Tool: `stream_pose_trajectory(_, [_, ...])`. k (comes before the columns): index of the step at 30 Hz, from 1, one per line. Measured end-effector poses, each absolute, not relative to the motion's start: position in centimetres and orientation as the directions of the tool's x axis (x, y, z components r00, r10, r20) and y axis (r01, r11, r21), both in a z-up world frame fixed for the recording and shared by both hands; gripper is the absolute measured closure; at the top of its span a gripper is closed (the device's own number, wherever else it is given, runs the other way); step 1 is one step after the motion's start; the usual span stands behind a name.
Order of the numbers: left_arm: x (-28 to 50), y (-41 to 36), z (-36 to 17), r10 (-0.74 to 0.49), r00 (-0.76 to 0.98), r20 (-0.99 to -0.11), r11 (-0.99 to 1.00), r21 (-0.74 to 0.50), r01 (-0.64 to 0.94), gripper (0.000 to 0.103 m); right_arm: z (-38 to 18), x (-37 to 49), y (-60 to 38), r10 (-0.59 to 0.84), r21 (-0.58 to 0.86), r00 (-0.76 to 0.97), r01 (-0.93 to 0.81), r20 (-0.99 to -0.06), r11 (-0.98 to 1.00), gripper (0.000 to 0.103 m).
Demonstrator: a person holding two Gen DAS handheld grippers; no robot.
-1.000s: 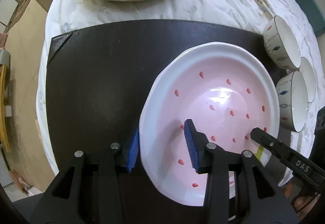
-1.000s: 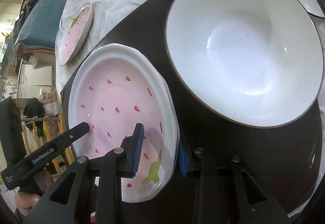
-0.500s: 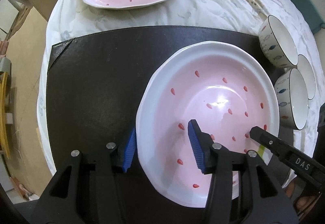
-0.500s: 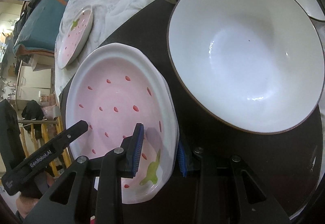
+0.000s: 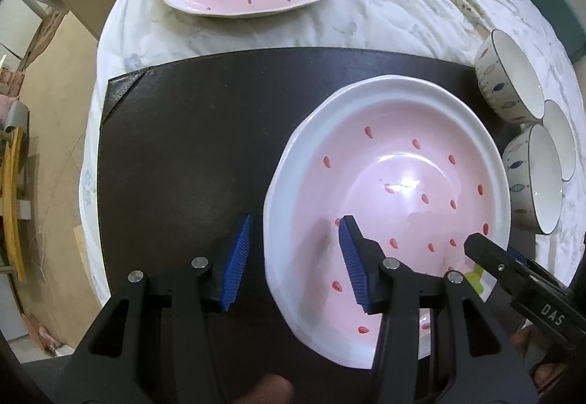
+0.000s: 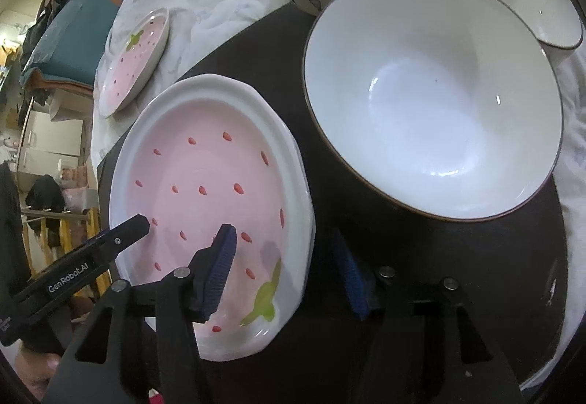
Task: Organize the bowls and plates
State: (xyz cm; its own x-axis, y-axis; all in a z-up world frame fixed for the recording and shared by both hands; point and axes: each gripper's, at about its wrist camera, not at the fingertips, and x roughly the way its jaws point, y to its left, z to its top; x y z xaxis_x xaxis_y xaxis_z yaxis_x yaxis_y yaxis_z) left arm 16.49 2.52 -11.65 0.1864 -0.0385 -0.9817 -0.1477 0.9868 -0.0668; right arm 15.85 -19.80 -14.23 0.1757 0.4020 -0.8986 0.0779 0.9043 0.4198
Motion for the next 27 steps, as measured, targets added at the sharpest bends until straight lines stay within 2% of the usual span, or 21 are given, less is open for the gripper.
stream_pose_trajectory(3, [16.2, 2.8, -11.0, -0.04, 0.207, -0.977, 0.985, -0.073, -0.156, 0.058, -13.9, 15.6, -20.2, 0.392, 0.417, 0.206, 0.09, -0.896, 0.905, 0.028])
stream_pose_trajectory(5, [15.9, 3.0, -10.4, -0.038, 0.227, -0.973, 0.984, -0.076, -0.159, 0.056, -13.4, 15.4, -20.6, 0.393, 0.423, 0.228, 0.1, -0.891, 0.901, 0.022])
stream_pose_trajectory(8, [15.5, 3.0, -9.6, -0.033, 0.26, -0.965, 0.985, -0.075, -0.153, 0.026, -12.4, 15.0, -21.2, 0.405, 0.445, 0.268, 0.106, -0.874, 0.889, 0.01])
stream_pose_trajectory(12, [15.3, 2.4, -8.7, -0.028, 0.296, -0.955, 0.99, -0.068, -0.127, 0.02, -11.1, 14.4, -21.8, 0.415, 0.471, 0.329, 0.107, -0.848, 0.876, 0.0])
stream_pose_trajectory(13, [15.1, 2.3, -8.5, -0.029, 0.305, -0.952, 0.99, -0.069, -0.123, 0.017, -10.8, 14.2, -21.9, 0.414, 0.473, 0.343, 0.105, -0.843, 0.875, 0.0])
stream_pose_trajectory(15, [14.8, 2.3, -8.0, -0.031, 0.328, -0.944, 0.99, -0.074, -0.12, 0.003, -10.3, 14.0, -21.9, 0.406, 0.468, 0.365, 0.099, -0.838, 0.878, 0.0])
stream_pose_trajectory(16, [14.7, 2.3, -7.7, -0.033, 0.339, -0.94, 0.99, -0.078, -0.119, 0.001, -10.0, 13.9, -21.9, 0.401, 0.465, 0.371, 0.097, -0.837, 0.88, 0.0])
stream_pose_trajectory(27, [13.2, 3.1, -4.5, -0.05, 0.463, -0.885, 0.987, -0.113, -0.111, 0.0, -5.6, 12.4, -21.3, 0.314, 0.392, 0.505, 0.055, -0.804, 0.918, 0.0])
